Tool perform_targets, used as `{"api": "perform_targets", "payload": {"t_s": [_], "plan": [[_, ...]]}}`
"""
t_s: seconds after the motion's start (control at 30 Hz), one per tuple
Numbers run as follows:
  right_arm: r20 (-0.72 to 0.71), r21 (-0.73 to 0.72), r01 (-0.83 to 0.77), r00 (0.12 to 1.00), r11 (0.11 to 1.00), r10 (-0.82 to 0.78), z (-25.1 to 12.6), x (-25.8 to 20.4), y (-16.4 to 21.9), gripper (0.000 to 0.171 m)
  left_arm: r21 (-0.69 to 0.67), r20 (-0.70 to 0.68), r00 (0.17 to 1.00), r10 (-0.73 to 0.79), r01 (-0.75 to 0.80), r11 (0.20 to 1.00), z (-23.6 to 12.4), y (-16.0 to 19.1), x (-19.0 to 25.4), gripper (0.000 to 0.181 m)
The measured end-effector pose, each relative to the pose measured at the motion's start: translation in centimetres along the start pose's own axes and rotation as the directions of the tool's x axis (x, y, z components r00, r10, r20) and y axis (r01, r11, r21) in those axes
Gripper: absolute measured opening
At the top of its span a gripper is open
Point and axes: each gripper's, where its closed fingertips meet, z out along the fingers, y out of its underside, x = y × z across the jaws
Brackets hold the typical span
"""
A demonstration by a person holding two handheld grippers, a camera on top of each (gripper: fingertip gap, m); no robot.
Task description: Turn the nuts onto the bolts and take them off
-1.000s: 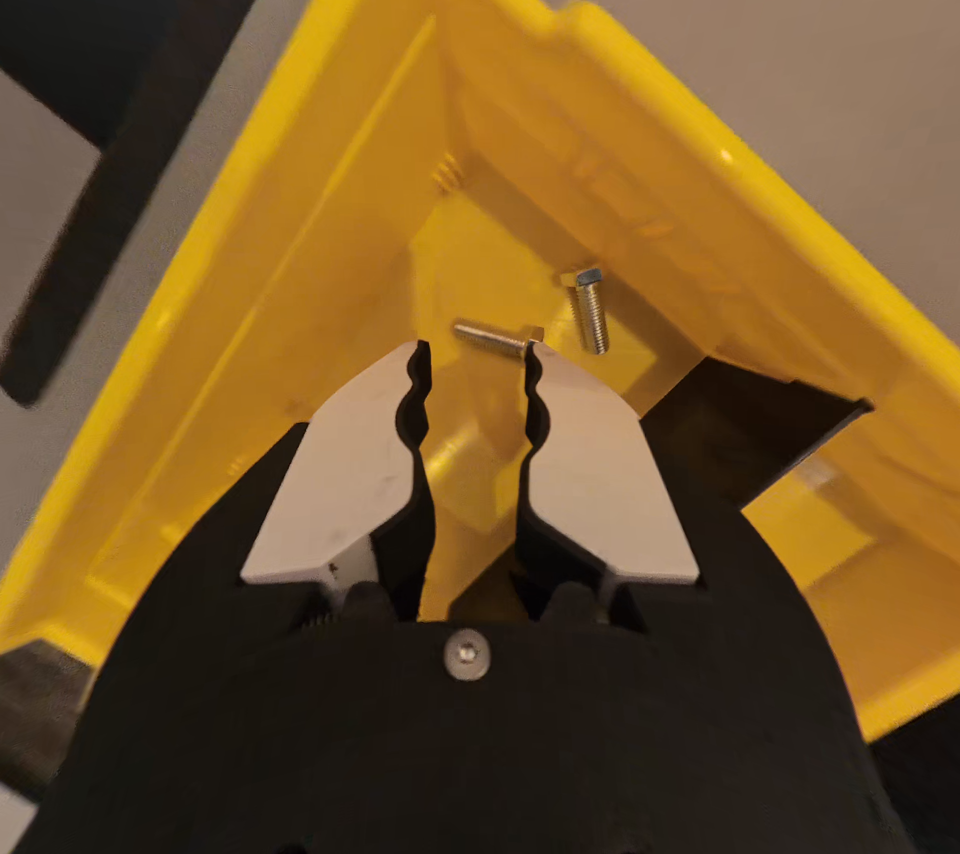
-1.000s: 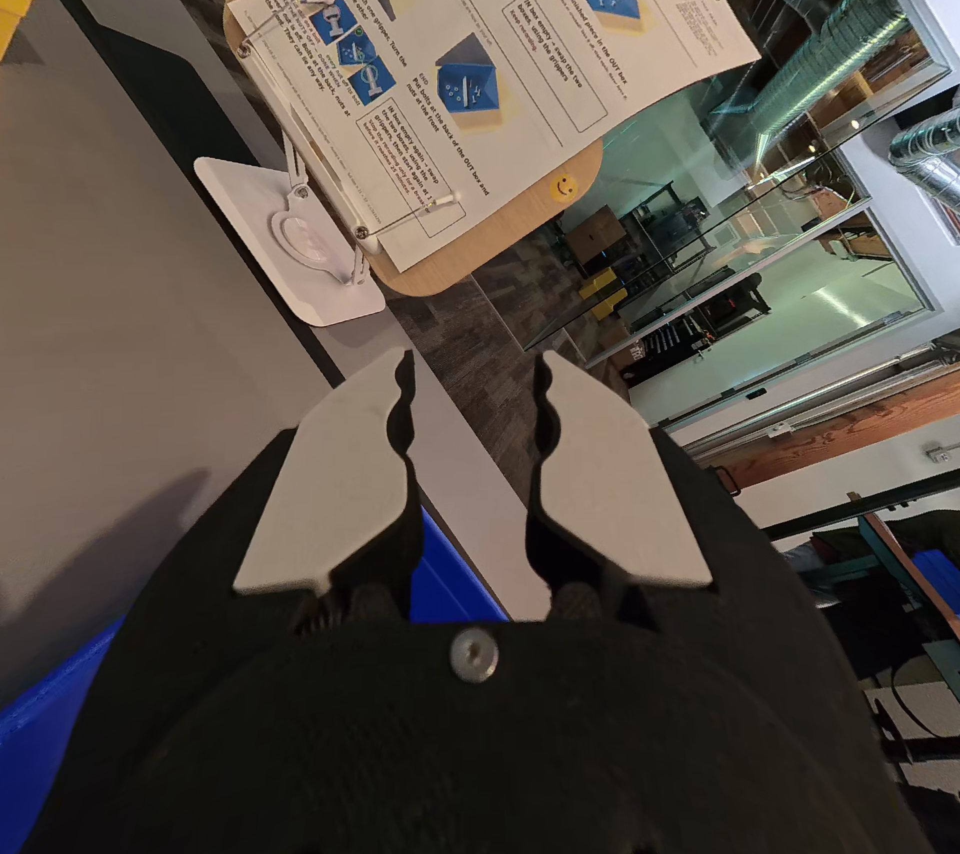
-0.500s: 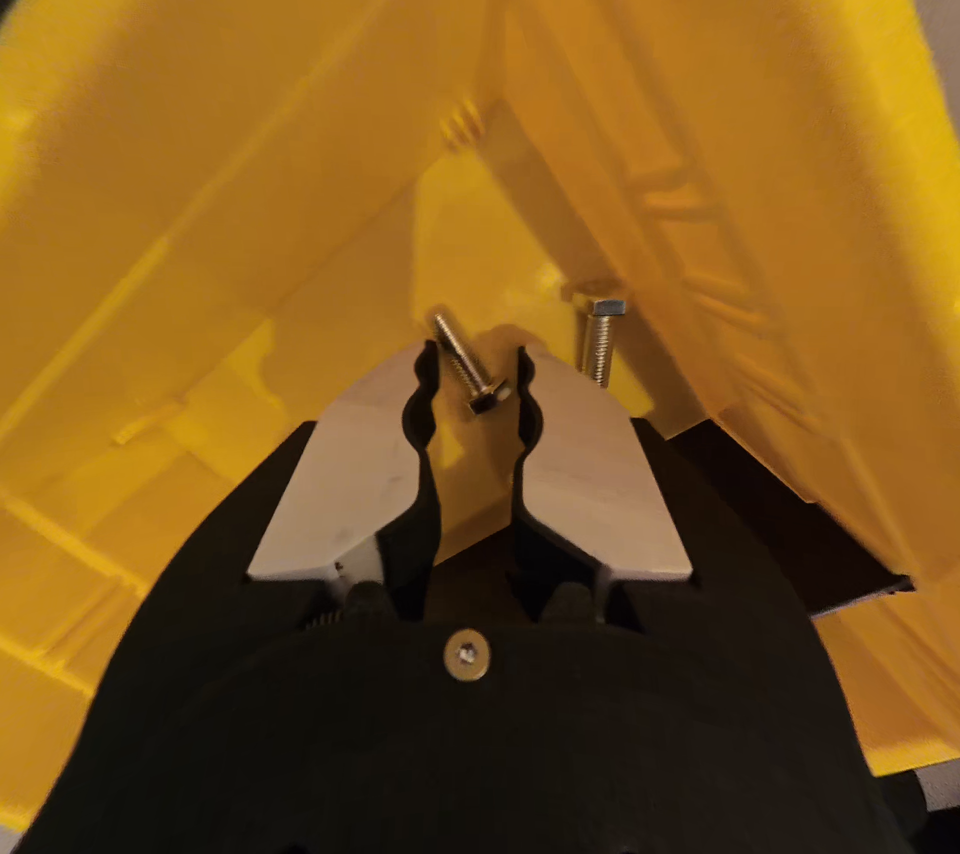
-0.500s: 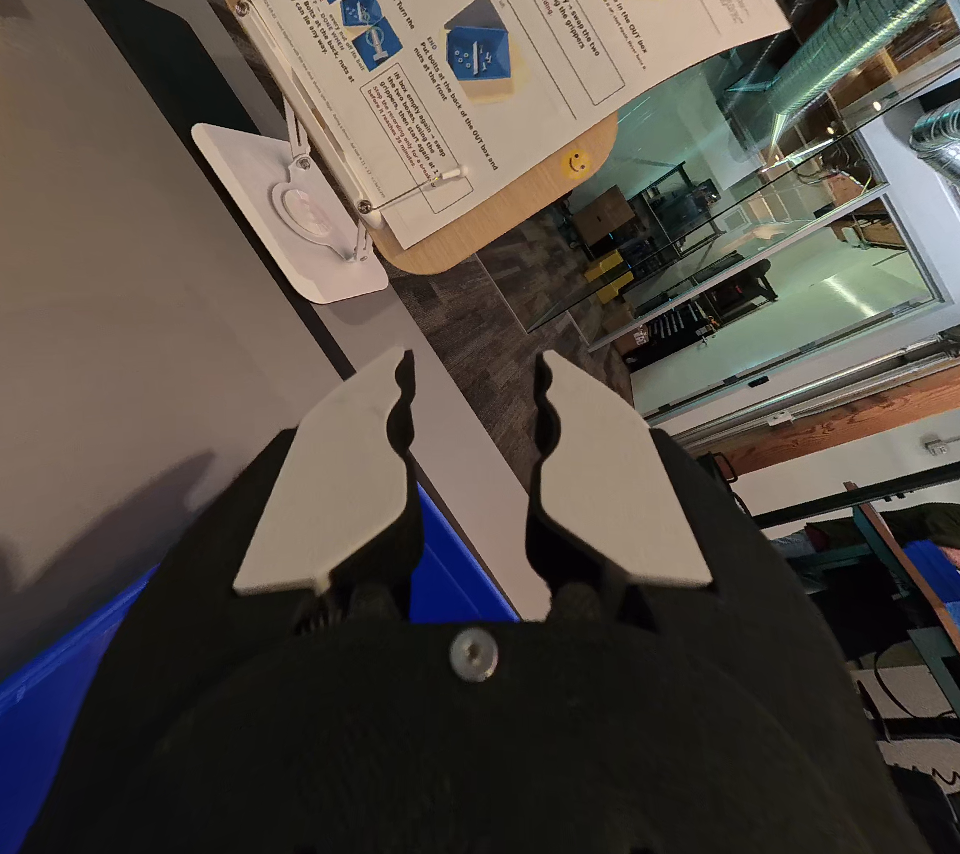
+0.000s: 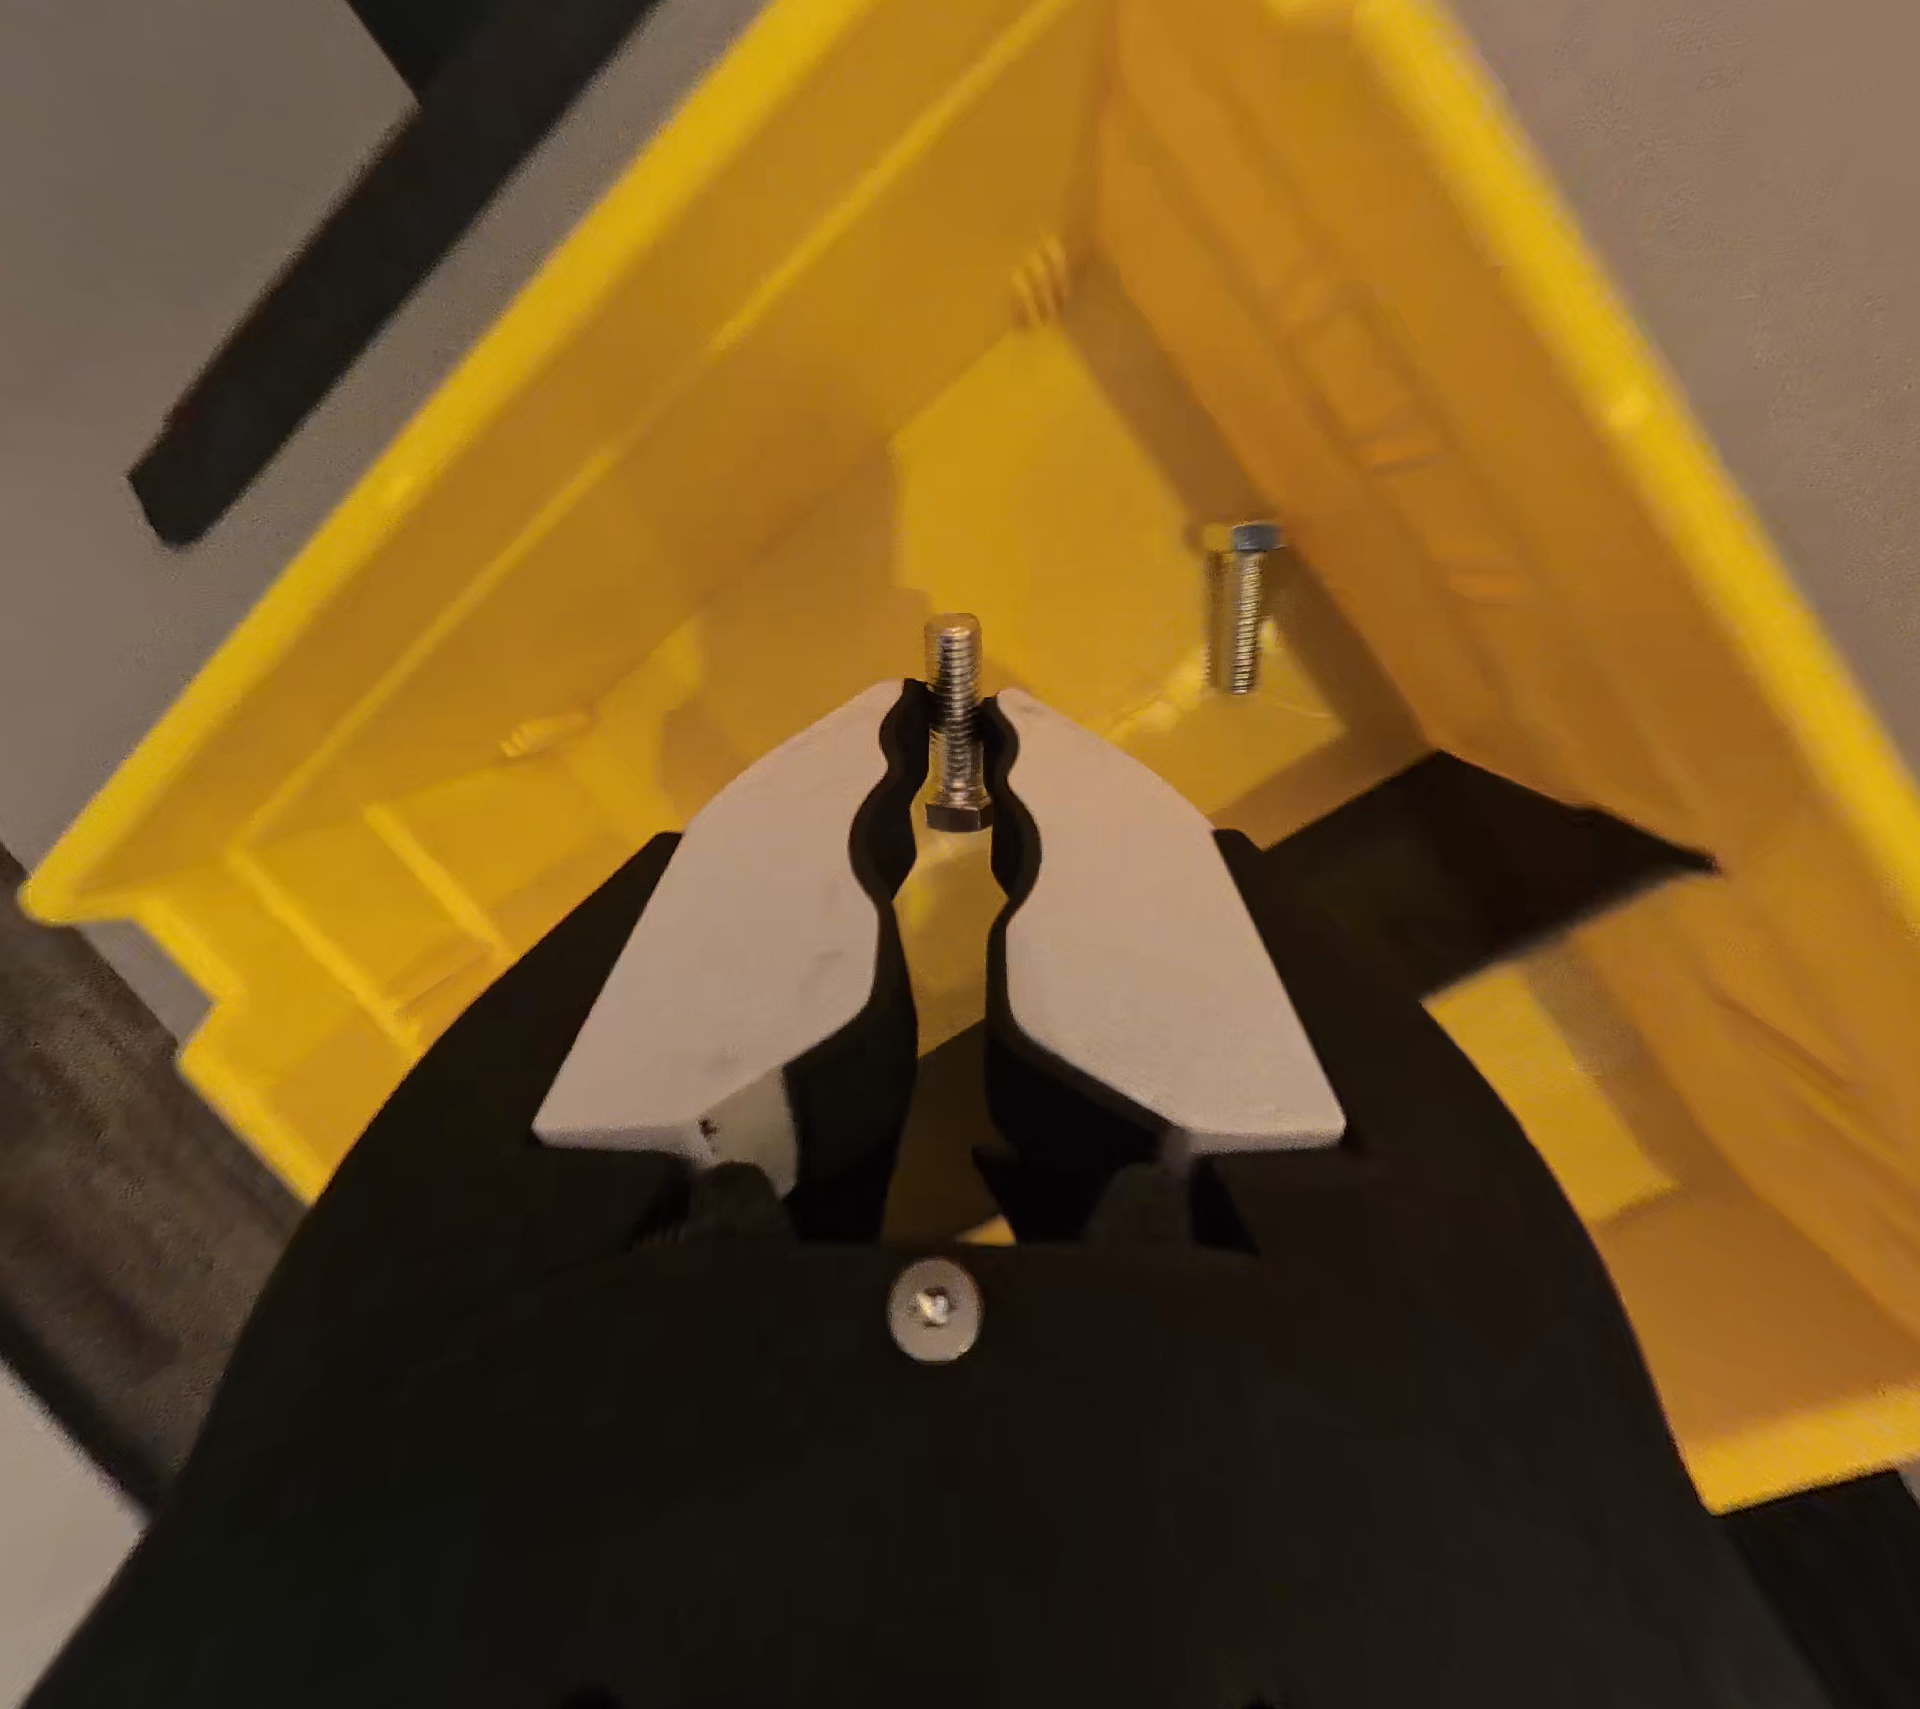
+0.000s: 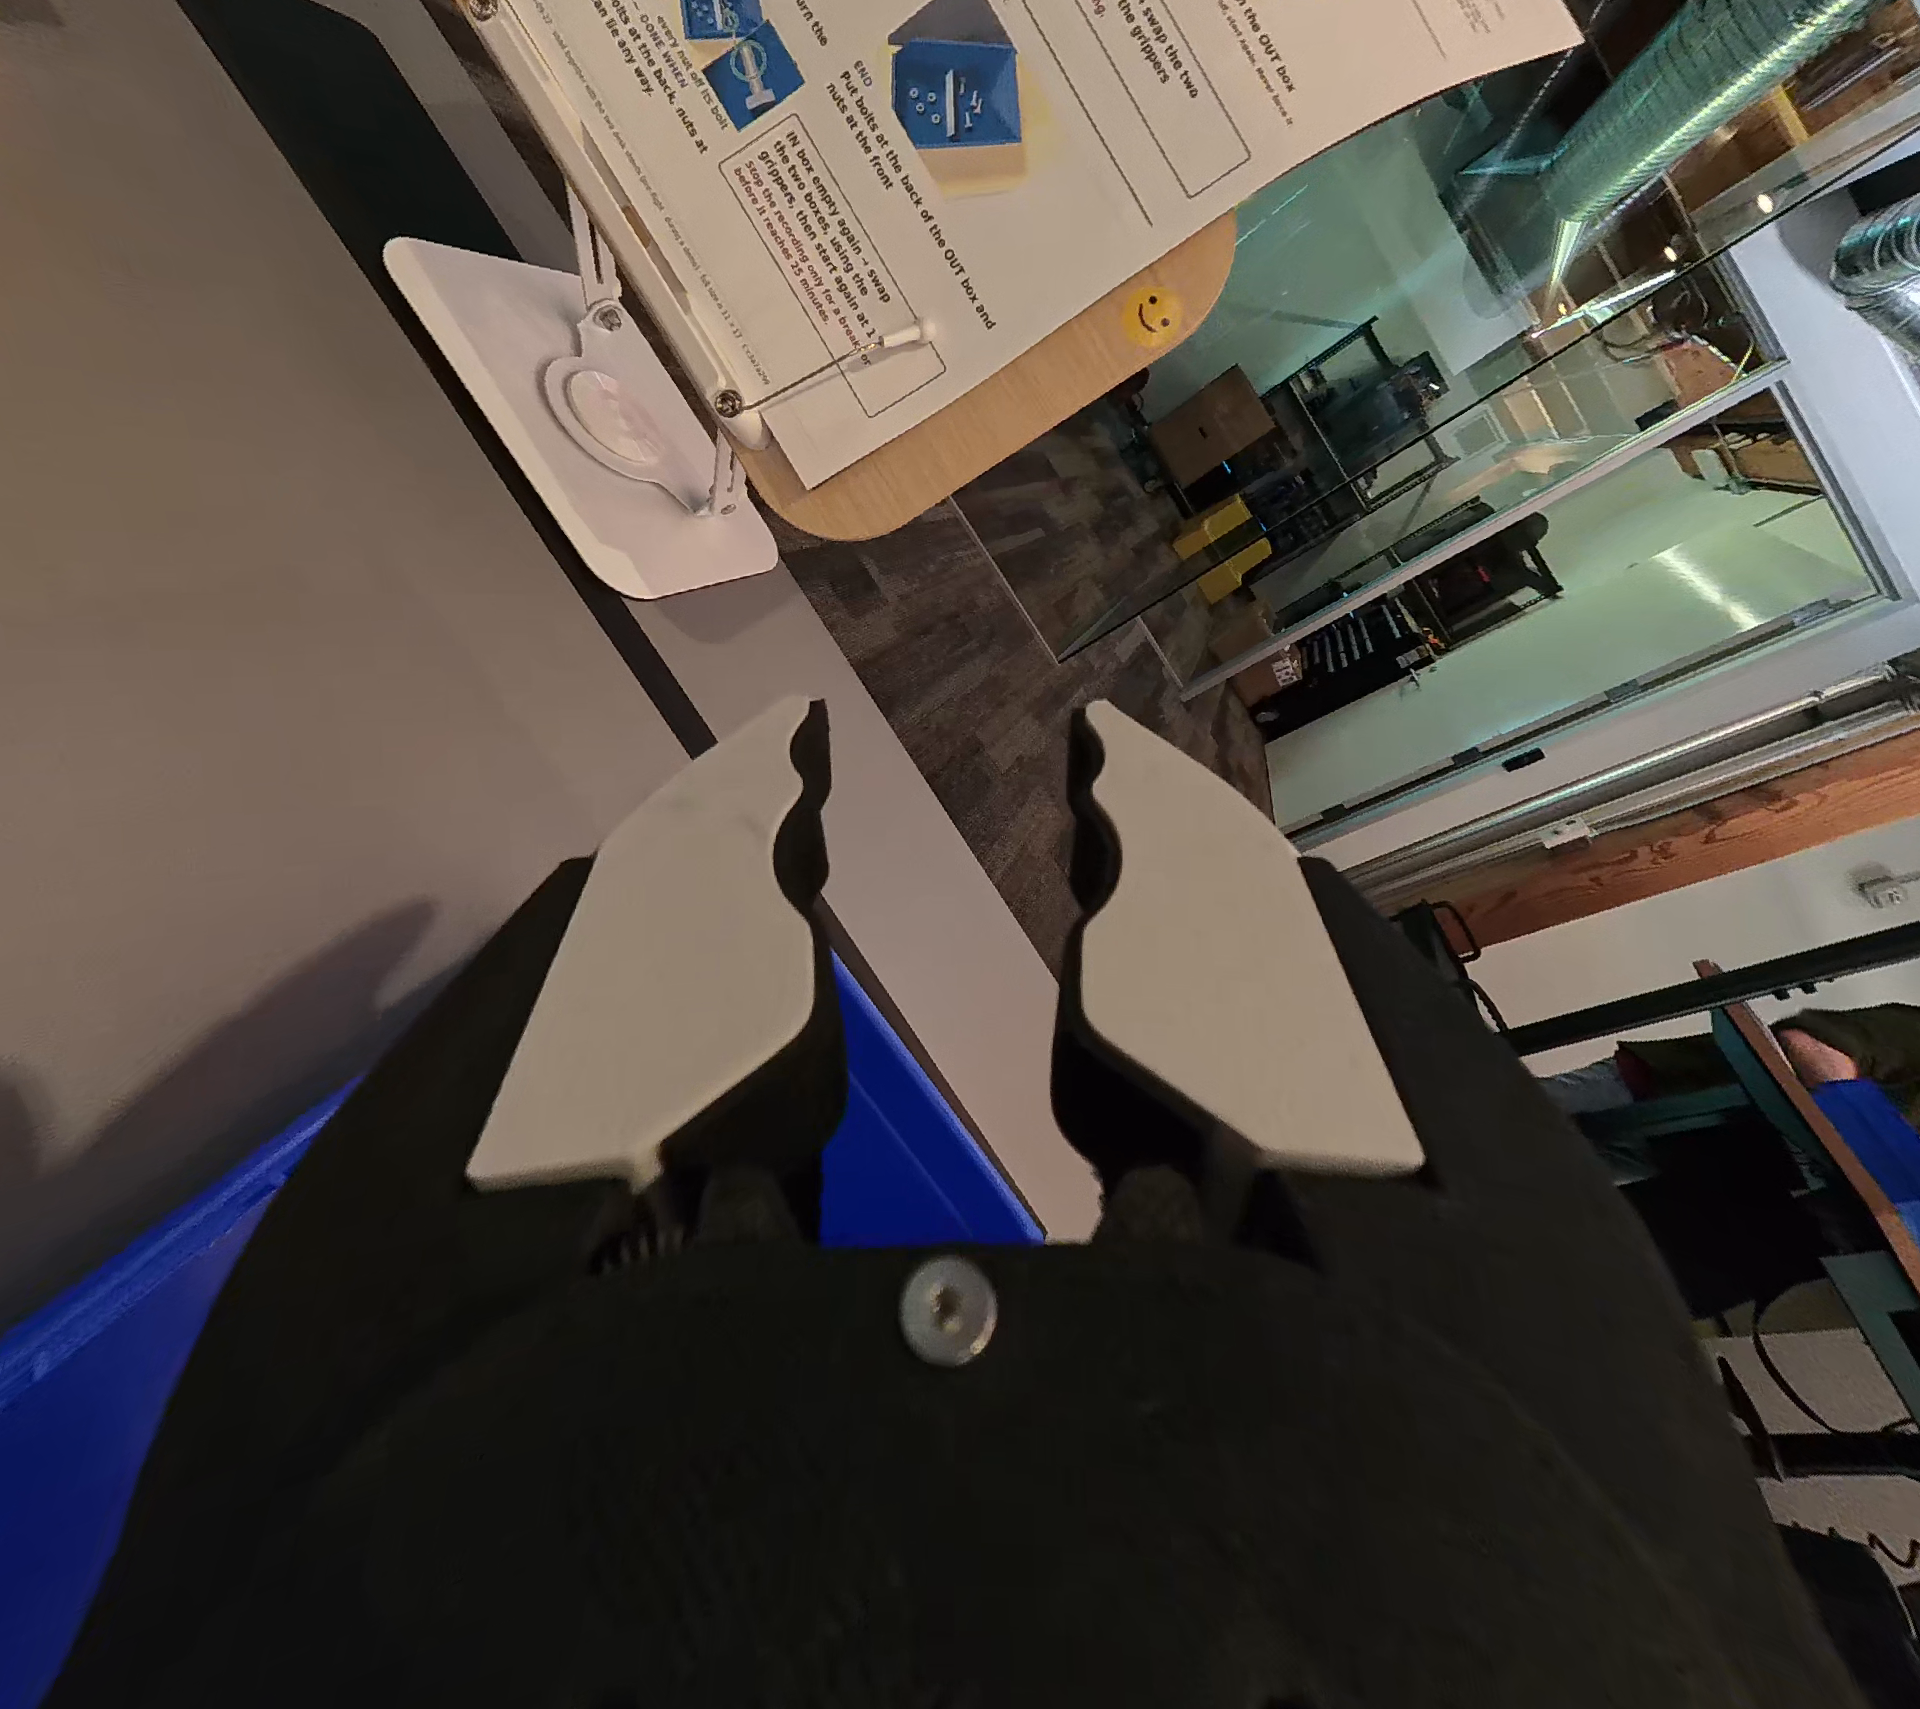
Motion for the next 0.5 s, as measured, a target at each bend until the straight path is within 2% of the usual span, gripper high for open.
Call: {"api": "perform_targets", "payload": {"t_s": [0.13, 0.27, 0.37, 0.43, 0.5], "plan": [[0.017, 0.005, 0.014, 1.000, 1.000, -0.014, 0.2, -0.6, -0.6, 0.045, 0.266, -0.099, 0.994, 0.044, -0.016, 0.964, -5.7, -3.4, 3.6, 0.009], [0.100, 0.096, -0.004, 0.995, 0.995, -0.006, 0.8, -2.8, -3.3, 0.045, 0.523, -0.246, 0.952, 0.183, -0.029, 0.852, -11.2, -6.5, 10.3, 0.009], [0.279, 0.274, -0.154, 0.957, 0.949, 0.075, 0.7, -6.1, -8.2, 0.045, 0.632, -0.319, 0.903, 0.288, -0.024, 0.775, -13.8, -7.6, 15.0, 0.009], [0.452, 0.363, -0.326, 0.881, 0.873, 0.142, 0.2, -8.7, -11.9, 0.044, 0.671, -0.354, 0.865, 0.356, -0.030, 0.741, -14.9, -7.9, 17.8, 0.009], [0.612, 0.368, -0.477, 0.771, 0.798, 0.179, -0.3, -11.2, -14.7, 0.043, 0.684, -0.383, 0.834, 0.398, -0.033, 0.728, -15.4, -8.1, 20.0, 0.009]]}}
